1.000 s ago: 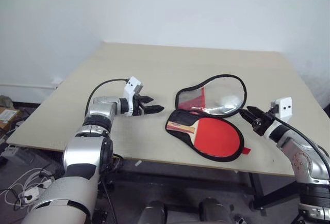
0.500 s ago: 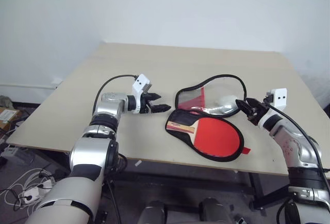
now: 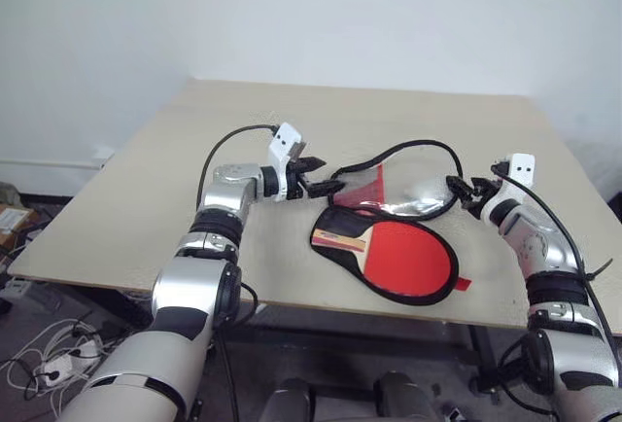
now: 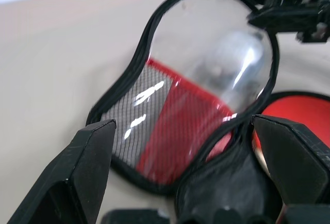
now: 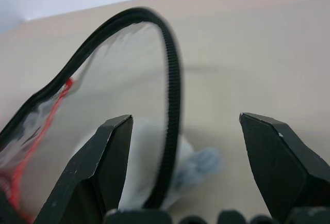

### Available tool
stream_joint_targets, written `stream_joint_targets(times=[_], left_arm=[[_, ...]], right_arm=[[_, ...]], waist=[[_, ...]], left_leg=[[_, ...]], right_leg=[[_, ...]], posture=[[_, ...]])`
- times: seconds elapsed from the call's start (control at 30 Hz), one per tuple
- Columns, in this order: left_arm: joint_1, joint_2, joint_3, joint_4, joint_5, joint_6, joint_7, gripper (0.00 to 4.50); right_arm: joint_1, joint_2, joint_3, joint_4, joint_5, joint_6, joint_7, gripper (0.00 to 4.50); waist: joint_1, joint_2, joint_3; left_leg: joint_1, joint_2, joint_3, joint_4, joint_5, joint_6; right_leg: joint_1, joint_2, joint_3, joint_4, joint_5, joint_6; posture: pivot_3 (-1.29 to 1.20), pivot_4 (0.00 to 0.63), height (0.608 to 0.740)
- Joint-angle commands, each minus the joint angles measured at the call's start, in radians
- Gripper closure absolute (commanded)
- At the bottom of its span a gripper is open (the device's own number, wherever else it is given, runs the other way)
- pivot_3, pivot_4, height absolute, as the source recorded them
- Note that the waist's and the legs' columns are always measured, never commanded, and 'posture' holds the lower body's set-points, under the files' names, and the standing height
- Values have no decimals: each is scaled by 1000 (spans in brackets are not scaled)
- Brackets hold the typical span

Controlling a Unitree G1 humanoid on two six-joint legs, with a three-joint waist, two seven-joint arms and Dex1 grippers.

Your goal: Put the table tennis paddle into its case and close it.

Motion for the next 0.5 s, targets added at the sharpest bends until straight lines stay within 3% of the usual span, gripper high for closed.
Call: stream_joint_targets(times=[0.03,0.5], left_arm=[[-3,1,-6,-48,-18,2,-1,0],[5,1,-19,-47,-19,7,12,0]], right_arm=[[-69,-7,-37,31,18,-34,12,907],[-60,-3,-43,1,52,35,110,907]], waist=[[-5,0,0],[-33,1,0]], left_leg=[[0,0,0,0,0,0],[0,0,0,0,0,0]], right_leg=[[0,0,0,0,0,0],[0,0,0,0,0,0]], posture=[[0,0,740],[0,0,740]])
